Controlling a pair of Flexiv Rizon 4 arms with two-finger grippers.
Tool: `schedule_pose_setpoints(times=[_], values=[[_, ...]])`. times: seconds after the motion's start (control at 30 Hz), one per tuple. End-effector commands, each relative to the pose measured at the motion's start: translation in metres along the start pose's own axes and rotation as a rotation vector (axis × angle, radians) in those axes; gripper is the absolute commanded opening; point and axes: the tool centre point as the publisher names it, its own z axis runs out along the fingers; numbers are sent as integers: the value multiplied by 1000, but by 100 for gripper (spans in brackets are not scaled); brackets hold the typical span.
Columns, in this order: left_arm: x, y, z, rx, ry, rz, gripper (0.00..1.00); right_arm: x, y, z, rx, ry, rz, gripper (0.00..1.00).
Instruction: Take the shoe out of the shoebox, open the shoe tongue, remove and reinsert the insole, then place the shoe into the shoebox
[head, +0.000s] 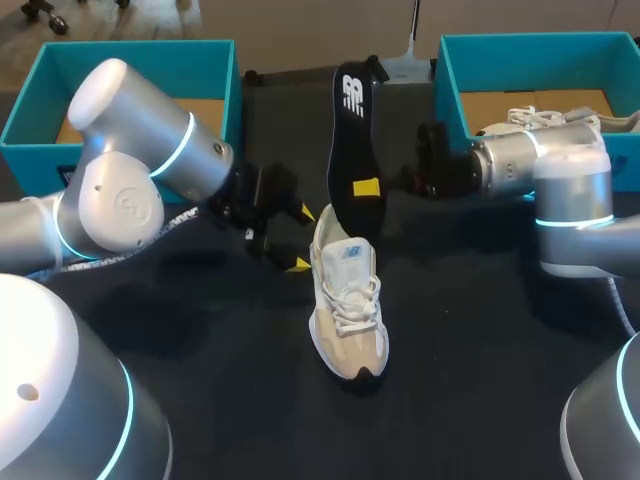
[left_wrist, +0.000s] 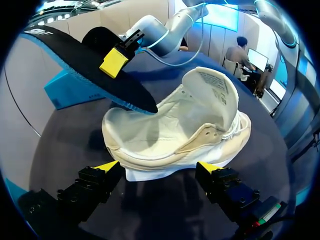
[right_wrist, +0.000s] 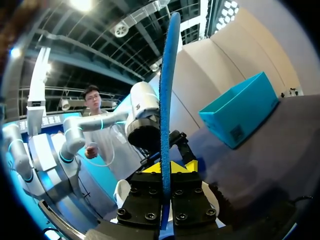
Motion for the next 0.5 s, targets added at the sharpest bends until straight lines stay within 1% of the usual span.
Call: schedule_pose_setpoints(times=[0.03, 0.3, 0.5], values=[[0, 1, 0, 4, 1, 1, 100, -3, 3, 4, 1, -3, 0, 0], [0, 5, -1, 11, 4, -1, 100, -7, 11, 13, 7, 8, -7, 0], [1, 7, -1, 15, 2, -5, 100, -9, 9, 20, -6, 11, -17, 0]])
